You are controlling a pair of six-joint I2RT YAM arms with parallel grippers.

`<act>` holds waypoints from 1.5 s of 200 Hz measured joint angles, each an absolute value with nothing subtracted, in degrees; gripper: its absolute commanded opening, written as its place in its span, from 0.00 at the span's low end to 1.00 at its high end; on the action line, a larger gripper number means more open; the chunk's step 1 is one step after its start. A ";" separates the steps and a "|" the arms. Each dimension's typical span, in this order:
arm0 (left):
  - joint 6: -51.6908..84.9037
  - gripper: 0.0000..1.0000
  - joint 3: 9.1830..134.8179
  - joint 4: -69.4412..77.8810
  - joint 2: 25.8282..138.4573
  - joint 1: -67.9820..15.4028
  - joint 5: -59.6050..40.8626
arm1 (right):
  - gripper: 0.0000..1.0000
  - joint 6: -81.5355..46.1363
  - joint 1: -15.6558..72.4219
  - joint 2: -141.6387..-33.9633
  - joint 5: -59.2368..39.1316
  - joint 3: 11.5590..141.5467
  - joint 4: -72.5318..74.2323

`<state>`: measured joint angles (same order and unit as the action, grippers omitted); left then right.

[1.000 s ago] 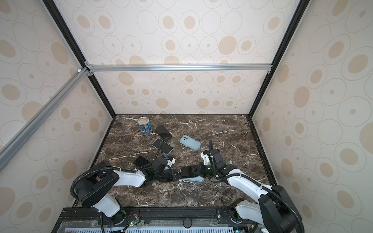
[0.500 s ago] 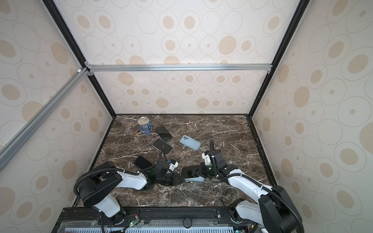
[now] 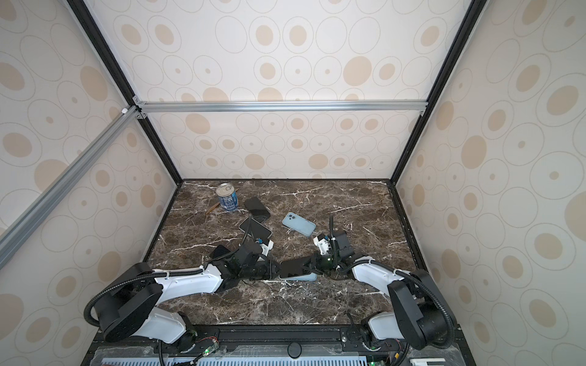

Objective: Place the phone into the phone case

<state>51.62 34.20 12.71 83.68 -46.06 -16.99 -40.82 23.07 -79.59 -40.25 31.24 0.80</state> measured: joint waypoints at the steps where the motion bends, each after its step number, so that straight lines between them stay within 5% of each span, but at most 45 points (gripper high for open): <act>1: 51.53 0.23 34.22 12.67 83.72 -45.89 -16.86 | 0.00 -40.82 23.07 -79.77 -40.32 31.31 0.91; 94: 49.43 0.22 33.98 11.55 89.21 -43.75 -13.91 | 0.16 -39.20 22.90 -90.28 -44.51 35.33 7.42; 202: 49.21 0.20 32.49 14.76 90.19 -43.59 -12.08 | 0.44 -29.52 23.20 -90.70 -27.18 44.88 -15.22; 300: 48.34 0.20 32.56 13.89 89.71 -43.05 -13.10 | 0.47 -23.40 23.14 -88.31 -18.20 49.34 -28.77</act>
